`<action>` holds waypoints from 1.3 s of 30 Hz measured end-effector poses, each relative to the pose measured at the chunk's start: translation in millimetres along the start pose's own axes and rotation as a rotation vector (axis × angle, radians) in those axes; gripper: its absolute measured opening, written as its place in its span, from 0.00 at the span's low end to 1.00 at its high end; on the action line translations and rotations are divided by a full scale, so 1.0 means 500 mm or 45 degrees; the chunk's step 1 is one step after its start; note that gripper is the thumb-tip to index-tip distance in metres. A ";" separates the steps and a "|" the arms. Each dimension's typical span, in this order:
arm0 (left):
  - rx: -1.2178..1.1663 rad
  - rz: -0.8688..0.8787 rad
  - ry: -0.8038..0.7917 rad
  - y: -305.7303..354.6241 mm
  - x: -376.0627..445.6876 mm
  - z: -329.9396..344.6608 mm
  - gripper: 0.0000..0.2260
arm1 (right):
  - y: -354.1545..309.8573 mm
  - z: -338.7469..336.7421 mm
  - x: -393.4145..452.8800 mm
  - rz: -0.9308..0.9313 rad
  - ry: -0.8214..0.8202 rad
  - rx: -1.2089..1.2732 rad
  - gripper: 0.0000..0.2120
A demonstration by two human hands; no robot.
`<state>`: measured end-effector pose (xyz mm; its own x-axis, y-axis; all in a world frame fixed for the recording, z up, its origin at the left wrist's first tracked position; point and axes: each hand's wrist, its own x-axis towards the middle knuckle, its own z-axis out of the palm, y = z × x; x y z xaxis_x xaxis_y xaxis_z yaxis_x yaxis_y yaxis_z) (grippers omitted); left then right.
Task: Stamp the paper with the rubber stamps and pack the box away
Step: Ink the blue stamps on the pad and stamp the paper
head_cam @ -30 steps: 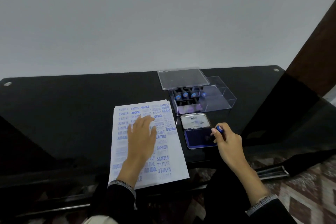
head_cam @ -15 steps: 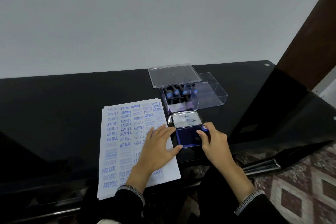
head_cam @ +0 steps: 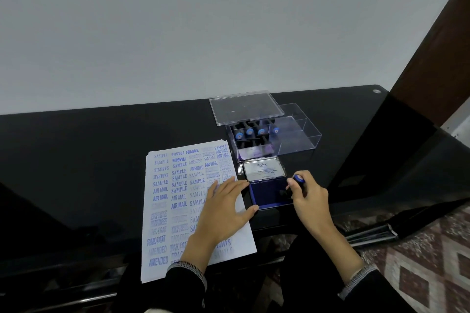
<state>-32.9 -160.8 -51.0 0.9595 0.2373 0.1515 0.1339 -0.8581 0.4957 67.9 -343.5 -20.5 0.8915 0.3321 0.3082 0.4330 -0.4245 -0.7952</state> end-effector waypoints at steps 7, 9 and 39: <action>0.008 0.012 0.035 -0.004 0.000 0.005 0.29 | -0.006 0.017 -0.021 -0.088 0.047 0.006 0.03; 0.009 0.010 0.034 -0.004 0.000 0.005 0.29 | -0.004 0.022 -0.023 -0.109 0.027 -0.001 0.04; 0.018 -0.002 -0.012 -0.006 0.001 0.008 0.32 | 0.026 0.040 -0.004 -0.342 -0.060 -0.261 0.07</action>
<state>-31.8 -159.8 -55.7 0.9616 0.2342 0.1428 0.1386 -0.8640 0.4840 69.1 -332.8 -41.6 0.7368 0.4914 0.4645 0.6737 -0.4754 -0.5658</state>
